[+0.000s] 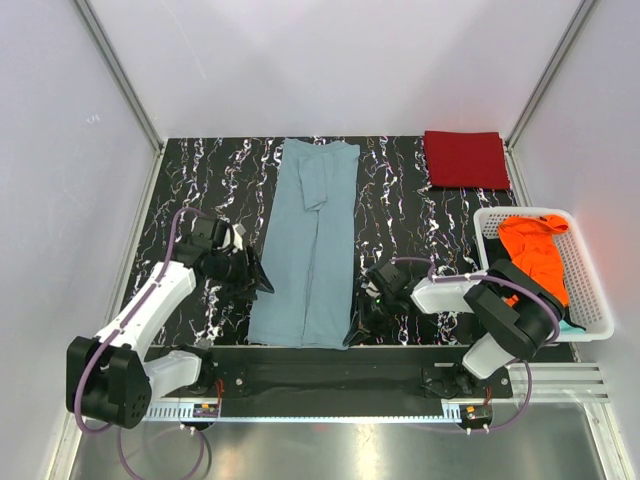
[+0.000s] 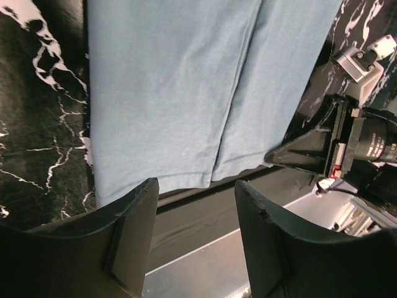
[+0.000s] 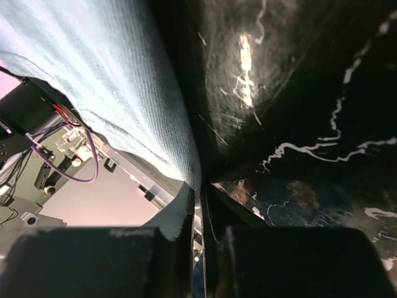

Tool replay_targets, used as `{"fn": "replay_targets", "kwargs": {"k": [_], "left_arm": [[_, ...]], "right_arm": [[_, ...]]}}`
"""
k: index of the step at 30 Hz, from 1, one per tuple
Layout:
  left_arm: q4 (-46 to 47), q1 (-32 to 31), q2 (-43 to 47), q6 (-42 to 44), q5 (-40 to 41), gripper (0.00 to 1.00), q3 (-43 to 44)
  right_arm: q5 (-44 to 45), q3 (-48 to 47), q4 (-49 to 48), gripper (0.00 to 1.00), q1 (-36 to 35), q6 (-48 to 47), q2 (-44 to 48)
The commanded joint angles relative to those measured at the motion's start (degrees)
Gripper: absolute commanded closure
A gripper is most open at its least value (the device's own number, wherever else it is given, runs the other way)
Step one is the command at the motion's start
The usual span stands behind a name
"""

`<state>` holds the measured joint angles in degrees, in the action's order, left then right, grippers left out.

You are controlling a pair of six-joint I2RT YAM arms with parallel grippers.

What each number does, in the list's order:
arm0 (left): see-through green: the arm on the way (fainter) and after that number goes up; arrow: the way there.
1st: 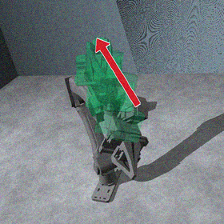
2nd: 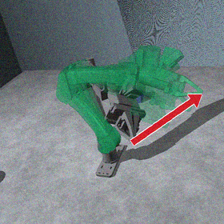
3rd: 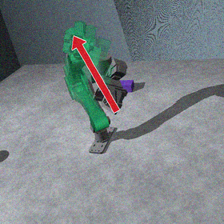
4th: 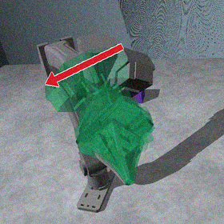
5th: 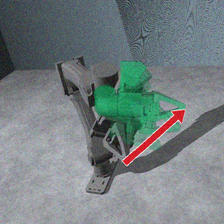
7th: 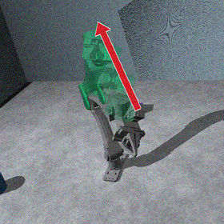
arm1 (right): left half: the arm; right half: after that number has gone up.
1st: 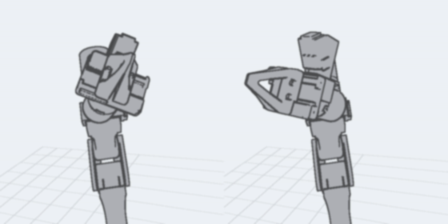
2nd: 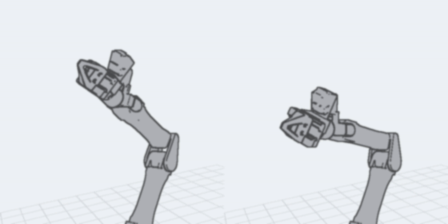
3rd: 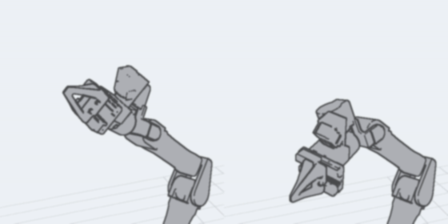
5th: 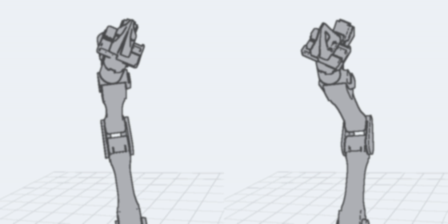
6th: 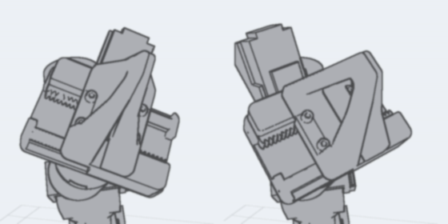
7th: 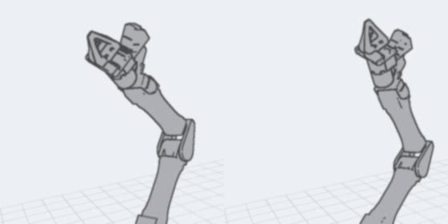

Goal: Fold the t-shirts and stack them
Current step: Fold the tshirt

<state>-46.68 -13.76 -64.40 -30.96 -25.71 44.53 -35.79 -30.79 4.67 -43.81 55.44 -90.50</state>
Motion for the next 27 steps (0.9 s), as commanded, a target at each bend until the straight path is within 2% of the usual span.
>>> {"fn": "replay_targets", "kwargs": {"k": [1, 8, 14, 21, 27], "left_arm": [[0.71, 0.22, -0.37, 0.02, -4.6, 0.43, 0.21], [3.69, -1.53, 4.89, -4.72, -4.17, 0.41, -6.21], [7.47, -8.73, 6.92, -11.66, -2.15, 0.39, -12.01], [6.25, -18.39, 12.62, -21.24, 5.05, 0.41, -19.03], [5.81, -23.76, 16.15, -26.08, 9.1, 0.45, -20.37]], "right_arm": [[4.06, 4.23, 1.31, 0.94, -0.05, 0.1, 1.37], [8.45, 8.2, 9.74, 0.96, 0.92, 0.2, 13.48], [9.86, 8.11, 16.16, 0.95, 3.47, -1.91, 20.27], [9.51, 6.18, 16.69, 0.95, 3.47, -2.62, 19.48], [9.34, 5.39, 16.6, 0.95, 3.47, -2.79, 19.66]]}}
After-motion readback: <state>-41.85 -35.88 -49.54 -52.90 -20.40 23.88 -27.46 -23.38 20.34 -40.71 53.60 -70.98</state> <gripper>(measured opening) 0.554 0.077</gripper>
